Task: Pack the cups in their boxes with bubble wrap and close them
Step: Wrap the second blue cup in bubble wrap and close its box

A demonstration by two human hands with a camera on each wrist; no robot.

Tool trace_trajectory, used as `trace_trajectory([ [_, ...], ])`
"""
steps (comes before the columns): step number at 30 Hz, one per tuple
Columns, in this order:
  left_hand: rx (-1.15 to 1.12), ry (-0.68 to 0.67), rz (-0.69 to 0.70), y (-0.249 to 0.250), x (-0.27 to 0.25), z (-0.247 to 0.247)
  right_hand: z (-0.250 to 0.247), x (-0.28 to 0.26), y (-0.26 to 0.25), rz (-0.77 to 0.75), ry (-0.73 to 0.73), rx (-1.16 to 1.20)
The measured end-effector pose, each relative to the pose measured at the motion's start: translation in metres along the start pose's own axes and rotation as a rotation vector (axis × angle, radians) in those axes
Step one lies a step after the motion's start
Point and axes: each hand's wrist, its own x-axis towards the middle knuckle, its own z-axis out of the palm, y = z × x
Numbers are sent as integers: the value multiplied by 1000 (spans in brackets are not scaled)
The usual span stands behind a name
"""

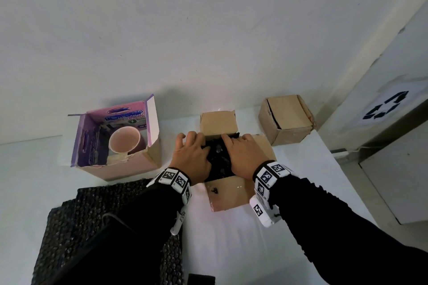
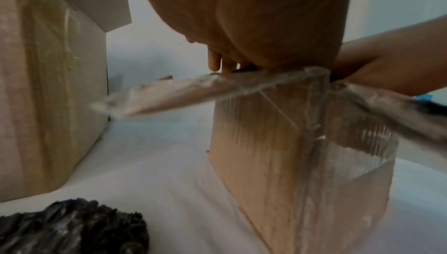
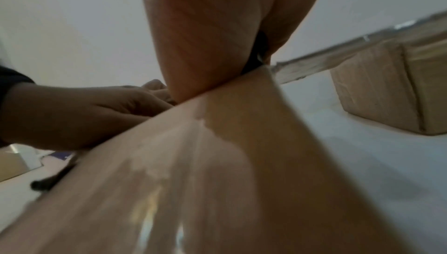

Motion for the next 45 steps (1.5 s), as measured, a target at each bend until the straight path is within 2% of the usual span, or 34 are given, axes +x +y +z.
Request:
trace_trajectory([
  [3,-17,32,3,-3,0,-3,1,-2,0,18,31,-47],
  [5,-24,28,26,-4,-2,-3,4,-6,-1,9,130,-98],
  [7,-39,15,48,-4,-3,-2,6,-11,0,38,229,-48],
  [9,-64,13,51,-4,-4,0,7,-12,1,50,268,46],
  [13,-86,-31,10,-5,-4,2,10,-10,4,-38,200,118],
  [20,37,-184,-16,-1,-2,-2,7,-7,6,-15,123,-84],
  [25,31,-284,-33,-1,11,-17,3,-1,7,12,25,-209],
  [29,38,-339,-31,-4,21,-17,5,2,5,38,-10,-204],
  [33,-2,-311,-50,-4,25,-14,13,-8,5,72,49,-123],
  [37,-13,-65,-33,-5,16,-15,14,-21,3,95,234,-151],
  [38,12,6,0,-4,14,-12,11,-24,4,80,279,-139],
  [40,59,67,50,-4,11,-7,8,-27,5,-21,338,-114],
  [42,94,64,72,-6,10,-7,9,-30,10,-108,332,-84],
  [45,73,-100,87,-5,5,-13,11,-37,17,-155,300,-67],
])
